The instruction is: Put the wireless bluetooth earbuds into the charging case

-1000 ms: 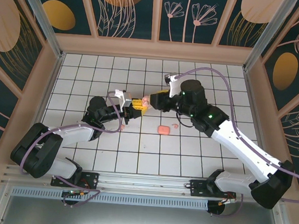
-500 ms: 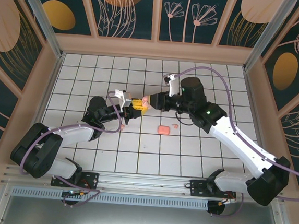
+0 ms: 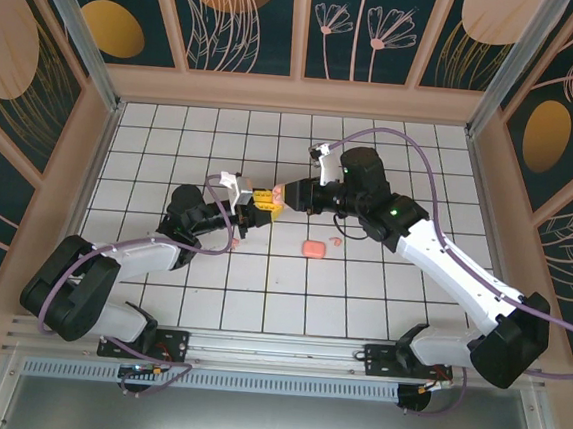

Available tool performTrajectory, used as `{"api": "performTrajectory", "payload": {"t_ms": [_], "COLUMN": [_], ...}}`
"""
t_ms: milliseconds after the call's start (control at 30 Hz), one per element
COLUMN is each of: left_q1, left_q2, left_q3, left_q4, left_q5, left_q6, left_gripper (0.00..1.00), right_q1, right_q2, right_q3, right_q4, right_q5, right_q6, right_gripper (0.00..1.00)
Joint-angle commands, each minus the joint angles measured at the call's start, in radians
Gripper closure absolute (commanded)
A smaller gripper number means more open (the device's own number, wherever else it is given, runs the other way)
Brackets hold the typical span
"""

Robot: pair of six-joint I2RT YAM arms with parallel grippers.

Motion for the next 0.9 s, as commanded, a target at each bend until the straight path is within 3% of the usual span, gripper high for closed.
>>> {"api": "performTrajectory", "payload": {"t_ms": [0,500,867], "left_q1": [-0.008,-0.008,-0.009], "left_q2": [-0.012,-0.015,-0.017], "left_q3": [0.031,0.03,0.029], "left_q4": [0.058,0.057,0.034], "left_q5": [0.019,0.016,-0.001], "left_q6": [-0.001,-0.001,0.03], "left_gripper": [0.89,0.89,0.89], "right_q1": [-0.008,-0.008,0.014], "right_q2": [0.008,0.016,0.003], "right_q3": [0.011,0.007,0.012], "right_q4": [-0.007,-0.021,-0.06], "right_q5": [-0.005,-0.008,0.065], "right_q6": [-0.001,0.002,0.077], "right_gripper": [0.65,0.75,0.83]}}
